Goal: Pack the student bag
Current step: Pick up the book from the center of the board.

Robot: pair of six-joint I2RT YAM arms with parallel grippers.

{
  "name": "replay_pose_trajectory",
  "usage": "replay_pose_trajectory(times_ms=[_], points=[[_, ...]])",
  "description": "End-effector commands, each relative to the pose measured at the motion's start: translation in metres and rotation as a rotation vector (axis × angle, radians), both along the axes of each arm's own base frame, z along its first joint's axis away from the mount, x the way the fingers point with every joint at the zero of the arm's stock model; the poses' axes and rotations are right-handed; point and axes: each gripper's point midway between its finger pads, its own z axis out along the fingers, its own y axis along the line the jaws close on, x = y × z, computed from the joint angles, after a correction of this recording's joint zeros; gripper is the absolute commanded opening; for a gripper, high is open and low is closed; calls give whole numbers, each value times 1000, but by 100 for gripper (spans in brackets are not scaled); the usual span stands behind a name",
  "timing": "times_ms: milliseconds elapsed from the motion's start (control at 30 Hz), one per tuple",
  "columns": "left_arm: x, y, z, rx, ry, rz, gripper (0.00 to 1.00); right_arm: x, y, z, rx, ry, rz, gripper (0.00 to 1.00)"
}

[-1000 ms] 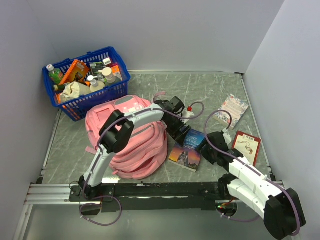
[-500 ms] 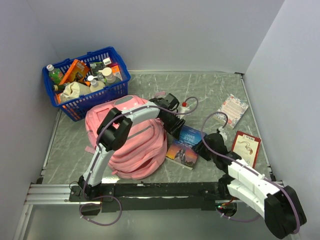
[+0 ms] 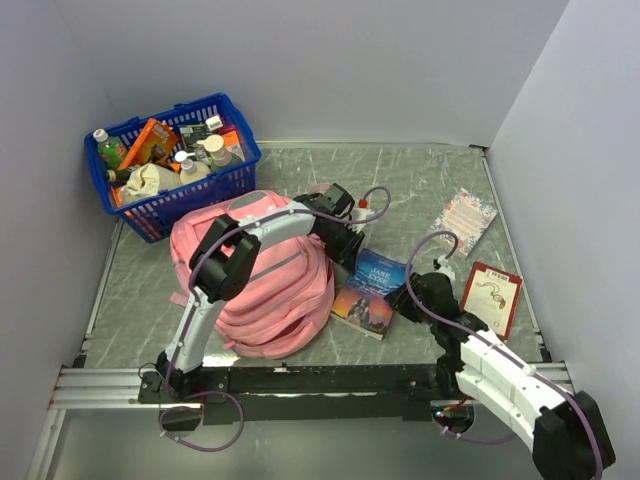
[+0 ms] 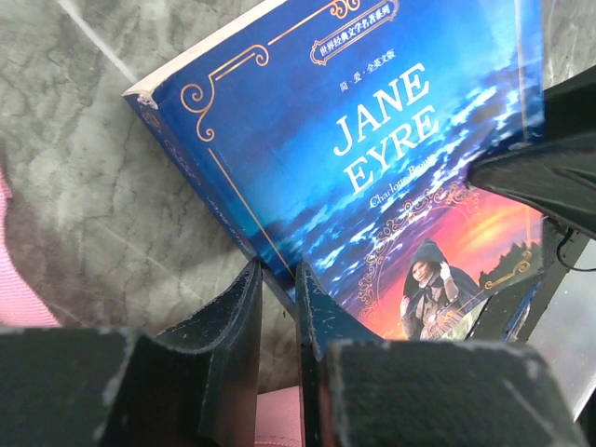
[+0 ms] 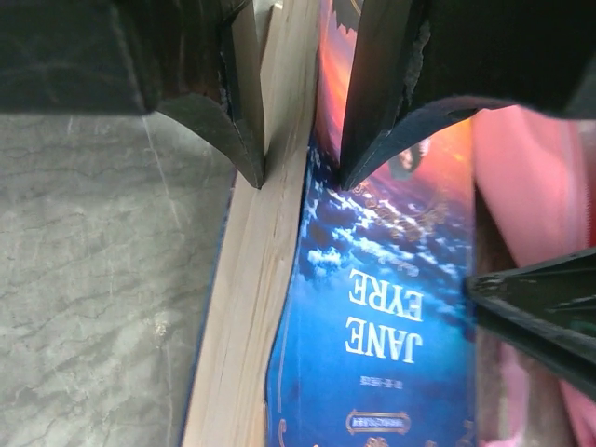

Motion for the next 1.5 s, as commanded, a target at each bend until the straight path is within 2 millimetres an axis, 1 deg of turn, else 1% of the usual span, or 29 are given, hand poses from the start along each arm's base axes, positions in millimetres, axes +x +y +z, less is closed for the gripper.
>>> replay_pose_trajectory(times_ms=[0, 33, 133, 267, 300, 333, 367, 400, 467, 500, 533, 567, 600, 633, 667, 733, 767, 867, 933, 967, 1067, 1100, 1167, 1200, 1233, 1267, 1333, 1433, 1467], points=[[-31, -53, 57, -244, -31, -135, 19, 14, 65, 56, 270, -158, 207, 37], [-33, -52, 56, -245, -31, -140, 19, 15, 66, 55, 267, -151, 209, 33], [-42, -52, 59, -252, -24, -158, 19, 18, 65, 64, 256, -171, 211, 0], [-43, -49, 68, -245, -59, -177, 22, 20, 54, 84, 236, -235, 168, 0], [-34, -52, 83, -255, -105, -183, 29, 18, 47, 88, 210, -240, 146, 0], [-35, -40, 85, -206, -100, -191, 58, 17, 42, 91, 198, -244, 132, 0], [-29, -37, 95, -200, -162, -224, 72, 16, 39, 94, 194, -248, 117, 0], [-15, -34, 119, -194, -252, -214, 78, 16, 34, 104, 197, -276, 95, 0], [-3, -17, 144, -183, -342, -216, 86, 11, 29, 106, 184, -266, 79, 0], [3, -8, 172, -190, -423, -195, 89, 11, 29, 114, 193, -280, 80, 0], [8, 1, 185, -179, -472, -189, 99, 9, 28, 114, 192, -265, 79, 0], [5, 14, 192, -143, -501, -211, 98, 8, 30, 115, 201, -261, 81, 0], [3, 23, 216, -151, -558, -210, 97, 9, 31, 118, 205, -257, 83, 0], [2, 34, 223, -119, -590, -202, 96, 8, 31, 120, 209, -253, 86, 0], [-9, 49, 241, -117, -625, -217, 96, 8, 32, 124, 215, -252, 87, 0], [-23, 68, 243, -87, -626, -222, 96, 8, 33, 130, 223, -260, 90, 0], [-38, 83, 244, -79, -622, -241, 97, 9, 33, 138, 228, -271, 91, 0], [-79, 121, 216, -24, -538, -293, 96, 8, 34, 154, 227, -290, 102, 0], [-93, 130, 202, -22, -525, -298, 96, 8, 32, 152, 208, -274, 98, 0], [-105, 141, 187, -5, -509, -304, 97, 9, 31, 152, 194, -270, 98, 0], [-113, 141, 171, 6, -558, -310, 96, 10, 27, 133, 153, -206, 75, 0], [-115, 136, 169, 5, -575, -322, 96, 6, 21, 114, 111, -127, 50, 0], [-102, 121, 172, -10, -611, -292, 97, 4, 9, 98, 40, -50, 4, 0], [-95, 115, 176, -21, -625, -271, 96, 4, 3, 83, -12, 8, -24, 14], [-88, 107, 179, -38, -635, -253, 96, -1, -2, 71, -50, 60, -30, 48], [-76, 89, 186, -85, -652, -226, 96, -2, -4, 66, -68, 87, -40, 58], [-71, 70, 189, -136, -613, -210, 96, -2, -8, 53, -97, 128, -61, 78], [-60, 40, 181, -163, -511, -181, 96, -1, -10, 47, -74, 102, -77, 93], [-54, 34, 168, -148, -467, -155, 96, 1, -10, 42, -61, 77, -76, 96]])
